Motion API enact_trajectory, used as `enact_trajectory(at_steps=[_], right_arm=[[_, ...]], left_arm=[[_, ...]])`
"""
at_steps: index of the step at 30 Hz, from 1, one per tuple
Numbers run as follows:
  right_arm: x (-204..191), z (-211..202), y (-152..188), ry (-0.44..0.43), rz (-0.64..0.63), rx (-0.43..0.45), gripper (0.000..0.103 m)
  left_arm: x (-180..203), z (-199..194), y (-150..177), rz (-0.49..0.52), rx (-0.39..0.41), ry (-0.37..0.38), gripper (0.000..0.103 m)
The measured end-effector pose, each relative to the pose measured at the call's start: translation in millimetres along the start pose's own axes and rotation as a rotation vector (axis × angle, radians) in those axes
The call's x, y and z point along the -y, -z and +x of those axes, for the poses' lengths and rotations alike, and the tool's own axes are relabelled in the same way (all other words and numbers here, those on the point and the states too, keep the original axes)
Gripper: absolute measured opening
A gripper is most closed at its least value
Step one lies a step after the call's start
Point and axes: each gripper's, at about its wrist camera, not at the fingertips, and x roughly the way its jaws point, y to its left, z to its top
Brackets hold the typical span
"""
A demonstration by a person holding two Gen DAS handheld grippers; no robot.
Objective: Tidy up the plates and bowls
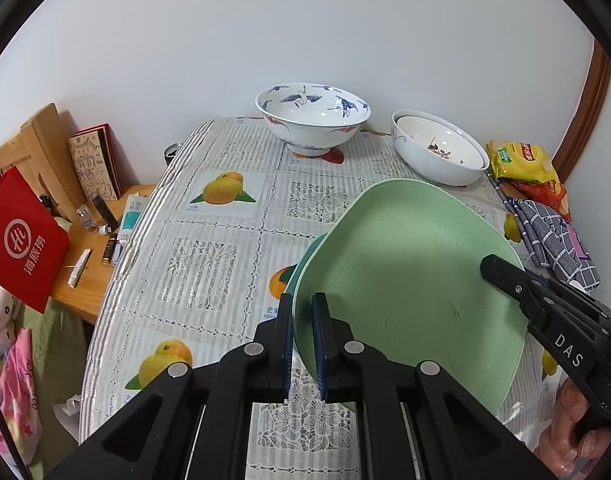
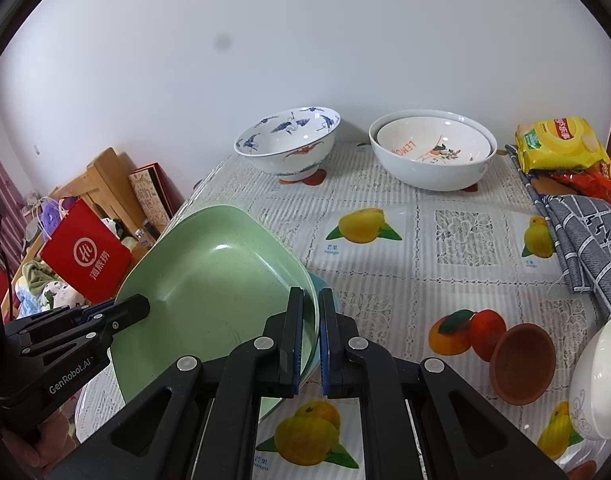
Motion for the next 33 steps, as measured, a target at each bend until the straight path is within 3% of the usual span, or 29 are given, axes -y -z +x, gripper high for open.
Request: enact_trajectory(at_steps=[33], right_arm=[[3,45,3,0.030,-0.012,-0.066,0.007]], left_arm=[[-8,46,7,-0.016,-0.077,0.012,0.009]])
